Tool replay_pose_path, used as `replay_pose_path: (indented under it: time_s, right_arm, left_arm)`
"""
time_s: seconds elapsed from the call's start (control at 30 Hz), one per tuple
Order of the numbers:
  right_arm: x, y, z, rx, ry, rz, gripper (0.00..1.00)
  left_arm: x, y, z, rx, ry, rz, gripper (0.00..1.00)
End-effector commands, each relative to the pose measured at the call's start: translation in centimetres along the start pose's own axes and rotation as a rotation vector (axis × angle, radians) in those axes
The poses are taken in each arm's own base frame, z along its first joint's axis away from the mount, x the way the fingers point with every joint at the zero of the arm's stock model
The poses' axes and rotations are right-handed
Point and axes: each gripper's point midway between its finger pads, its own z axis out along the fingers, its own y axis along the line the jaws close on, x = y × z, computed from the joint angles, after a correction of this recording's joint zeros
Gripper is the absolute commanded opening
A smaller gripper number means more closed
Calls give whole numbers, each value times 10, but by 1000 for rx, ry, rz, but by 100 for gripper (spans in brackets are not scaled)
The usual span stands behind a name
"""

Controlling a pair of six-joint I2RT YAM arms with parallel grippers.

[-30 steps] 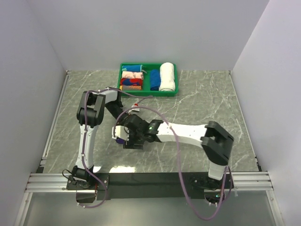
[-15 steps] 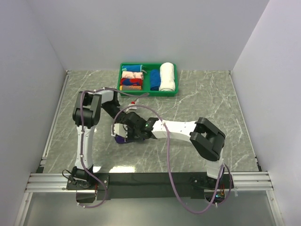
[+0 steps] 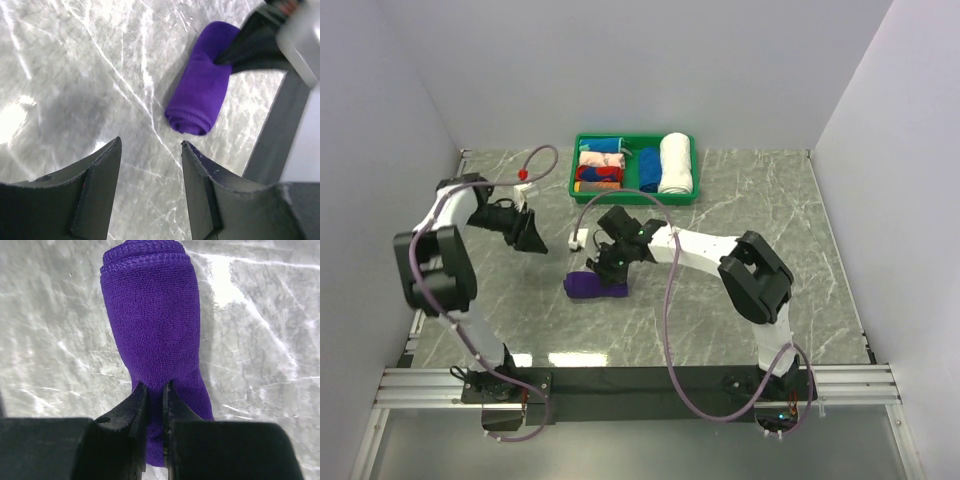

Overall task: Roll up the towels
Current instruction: Roll the towel

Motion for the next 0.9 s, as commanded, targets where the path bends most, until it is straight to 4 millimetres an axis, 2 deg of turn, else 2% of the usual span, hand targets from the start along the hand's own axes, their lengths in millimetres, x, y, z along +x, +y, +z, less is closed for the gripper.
replay_pose_path:
  time_s: [0.0,0.03,0.07,0.1,0.13,0.17,0.23,0.27,0.33,0.37,0.43,0.5,0.57,0.7,0.87]
  right_arm:
    - [79,32,20,-199,240,266,0]
    - [78,31,20,-215,234,285,0]
    - [78,29,20,-216,234,297,0]
    - [77,28,21,-222,232,302,0]
    - [76,27,21,-228,229,306,0]
    - [76,26,22,-228,227,310,0]
    - [74,26,23,-248,225,318,0]
    - [74,26,23,-254,227,325,0]
    - [74,27,26,-269,237,332,0]
    - [74,28,26,-280,234,339,0]
    - [74,28,29,-293,240,354,0]
    - [75,30,31,-326,238,382,0]
    - [74,32,32,-358,233,402,0]
    - [86,29,38,-376,252,430,0]
    - [90,25,41,-382,251,392,0]
  left_arm:
    - [-12,-13,-19,-99,-83,174,56]
    - [1,-20,-16,-107,-71,183,57]
    - [0,-19,-18,-148,-77,263,57]
    - [9,-30,-21,-186,-67,311,59]
    - [11,-33,-21,-213,-62,355,60]
    - [10,-37,-17,-224,-51,440,61]
    - [20,-50,-12,-263,-22,527,63]
    - [21,-59,-3,-253,-10,581,64]
    - [23,-62,1,-320,-3,681,67]
    - [22,-76,19,-287,16,760,68]
    - [25,-89,37,-296,51,893,69]
    - [34,-96,48,-288,68,951,69]
    - [32,-99,55,-296,73,1017,69]
    - [46,-97,65,-272,95,1079,70]
    - [47,-93,75,-250,92,1128,71]
